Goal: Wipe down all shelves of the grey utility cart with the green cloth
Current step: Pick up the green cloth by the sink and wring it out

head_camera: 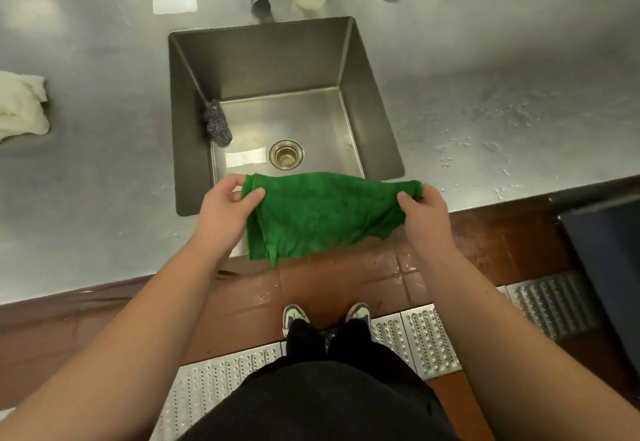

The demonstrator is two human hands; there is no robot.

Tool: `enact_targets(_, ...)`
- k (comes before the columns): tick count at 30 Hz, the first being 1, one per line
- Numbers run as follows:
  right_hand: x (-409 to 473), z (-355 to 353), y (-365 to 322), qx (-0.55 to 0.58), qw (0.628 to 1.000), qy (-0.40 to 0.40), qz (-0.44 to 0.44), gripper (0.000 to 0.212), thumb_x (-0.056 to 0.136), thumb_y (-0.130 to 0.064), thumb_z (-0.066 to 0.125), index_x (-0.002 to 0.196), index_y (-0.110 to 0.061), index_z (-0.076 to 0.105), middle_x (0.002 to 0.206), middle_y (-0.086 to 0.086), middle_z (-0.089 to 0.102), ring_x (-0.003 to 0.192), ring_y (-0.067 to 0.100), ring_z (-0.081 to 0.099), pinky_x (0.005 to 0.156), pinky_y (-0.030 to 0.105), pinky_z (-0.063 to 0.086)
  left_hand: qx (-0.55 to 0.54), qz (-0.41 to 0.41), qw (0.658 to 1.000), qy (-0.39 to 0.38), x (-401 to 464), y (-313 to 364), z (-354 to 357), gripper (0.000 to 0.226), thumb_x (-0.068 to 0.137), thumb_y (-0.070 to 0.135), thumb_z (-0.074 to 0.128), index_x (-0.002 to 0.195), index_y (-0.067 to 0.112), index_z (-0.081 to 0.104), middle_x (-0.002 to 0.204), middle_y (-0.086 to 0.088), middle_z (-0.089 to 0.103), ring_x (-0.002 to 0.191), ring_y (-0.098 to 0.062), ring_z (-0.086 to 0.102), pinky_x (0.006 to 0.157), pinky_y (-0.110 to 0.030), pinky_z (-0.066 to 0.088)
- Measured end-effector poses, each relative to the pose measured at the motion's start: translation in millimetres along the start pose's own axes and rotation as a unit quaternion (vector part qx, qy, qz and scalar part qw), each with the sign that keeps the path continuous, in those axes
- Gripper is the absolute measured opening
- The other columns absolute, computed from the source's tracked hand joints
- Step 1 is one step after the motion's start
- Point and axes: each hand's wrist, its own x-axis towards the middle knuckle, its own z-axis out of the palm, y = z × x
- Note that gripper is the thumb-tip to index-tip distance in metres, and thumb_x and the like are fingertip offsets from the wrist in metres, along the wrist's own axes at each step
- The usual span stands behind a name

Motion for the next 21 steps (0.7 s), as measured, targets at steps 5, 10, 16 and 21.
enact_targets(5,-25.4,-54.1,-14.0,0.058,0.997,0.037,-0.035,0.011,0.096,-0.004,0.054,0.104,-0.004,0.062,0.1,0.011,0.068,0.089,0.015,0.067,0.072,0.024,0.057,-0.015,0.039,0.999,-0.033,-16.3,34.1,38.2,0.02,0.089,0.011,0.066,0.106,0.01,0.056,0.082,-0.003,0.073,0.078,-0.016,0.07,0.072,-0.032,0.052)
enact_targets(10,-53.0,-124.2,-11.5,0.098,0.989,0.087,-0.062,0.007,0.097,-0.008,0.055,0.102,-0.007,0.06,0.103,0.017,0.068,0.095,0.026,0.069,0.086,0.044,0.058,-0.003,0.104,0.992,-0.074,-50.7,58.8,87.6,0.035,0.086,0.011,0.068,0.113,0.023,0.05,0.077,-0.018,0.06,0.071,-0.024,0.058,0.065,-0.033,0.047)
enact_targets(16,-106.2,-229.2,11.7,0.189,0.967,0.165,-0.052,0.038,0.091,0.002,0.06,0.124,-0.011,0.046,0.11,0.019,0.066,0.099,0.034,0.069,0.085,0.049,0.059,0.09,0.166,0.962,-0.197,-117.0,62.5,164.8,0.038,0.081,-0.014,0.062,0.093,0.023,0.063,0.084,-0.001,0.064,0.071,-0.003,0.06,0.068,-0.017,0.049)
enact_targets(21,-171.8,-327.6,44.9,0.125,0.978,0.126,-0.111,0.07,0.08,0.02,0.049,0.123,-0.035,0.054,0.091,0.011,0.06,0.077,0.028,0.062,0.066,0.045,0.058,0.212,0.232,0.918,-0.244,-193.9,43.5,234.3,0.046,0.067,0.01,0.065,0.099,0.042,0.057,0.1,0.004,0.061,0.087,-0.014,0.058,0.083,-0.032,0.049)
